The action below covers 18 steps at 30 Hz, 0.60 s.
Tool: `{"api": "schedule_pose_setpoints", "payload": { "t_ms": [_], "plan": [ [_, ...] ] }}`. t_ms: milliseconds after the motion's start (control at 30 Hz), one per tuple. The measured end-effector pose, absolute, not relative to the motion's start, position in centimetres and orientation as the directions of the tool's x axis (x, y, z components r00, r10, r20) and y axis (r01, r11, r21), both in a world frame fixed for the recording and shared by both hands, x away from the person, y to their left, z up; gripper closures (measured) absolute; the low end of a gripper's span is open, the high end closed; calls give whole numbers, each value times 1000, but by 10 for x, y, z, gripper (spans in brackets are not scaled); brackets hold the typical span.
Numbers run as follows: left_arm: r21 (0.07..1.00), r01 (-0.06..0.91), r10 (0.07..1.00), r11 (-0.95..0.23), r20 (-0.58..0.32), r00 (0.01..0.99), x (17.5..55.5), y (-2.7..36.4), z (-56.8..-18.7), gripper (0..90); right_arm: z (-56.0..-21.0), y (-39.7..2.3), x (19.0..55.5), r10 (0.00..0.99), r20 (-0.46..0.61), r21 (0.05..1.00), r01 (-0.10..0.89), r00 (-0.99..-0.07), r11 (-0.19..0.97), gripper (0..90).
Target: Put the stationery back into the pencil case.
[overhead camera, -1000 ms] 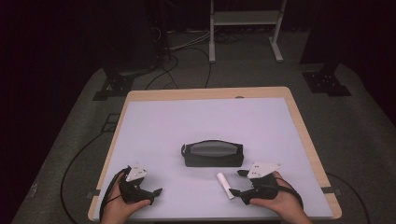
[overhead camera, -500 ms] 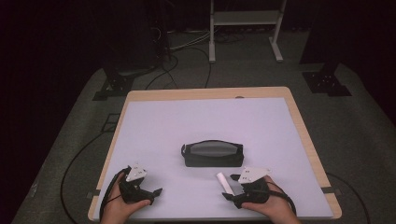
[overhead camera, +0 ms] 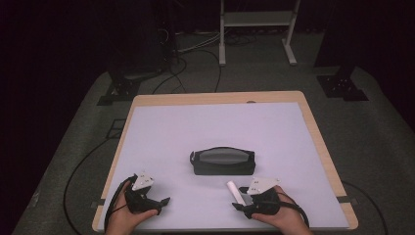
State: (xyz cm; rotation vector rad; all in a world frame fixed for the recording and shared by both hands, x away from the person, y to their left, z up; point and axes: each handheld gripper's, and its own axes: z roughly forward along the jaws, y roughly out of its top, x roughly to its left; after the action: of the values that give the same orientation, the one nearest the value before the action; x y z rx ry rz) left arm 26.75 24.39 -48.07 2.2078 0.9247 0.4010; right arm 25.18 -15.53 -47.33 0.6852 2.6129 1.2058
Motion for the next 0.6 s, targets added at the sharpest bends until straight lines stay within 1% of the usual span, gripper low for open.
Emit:
{"api": "schedule_pose_setpoints", "payload": {
  "t_ms": [367,600],
  "plan": [
    [707,500,717,-500,14,697,267,244,-481,0,-475,-159,253,487,22,748,338,-873,572,506],
    [707,500,717,-500,14,697,267,244,-481,0,-475,-165,255,509,32,740,362,-860,567,587]
  ]
}}
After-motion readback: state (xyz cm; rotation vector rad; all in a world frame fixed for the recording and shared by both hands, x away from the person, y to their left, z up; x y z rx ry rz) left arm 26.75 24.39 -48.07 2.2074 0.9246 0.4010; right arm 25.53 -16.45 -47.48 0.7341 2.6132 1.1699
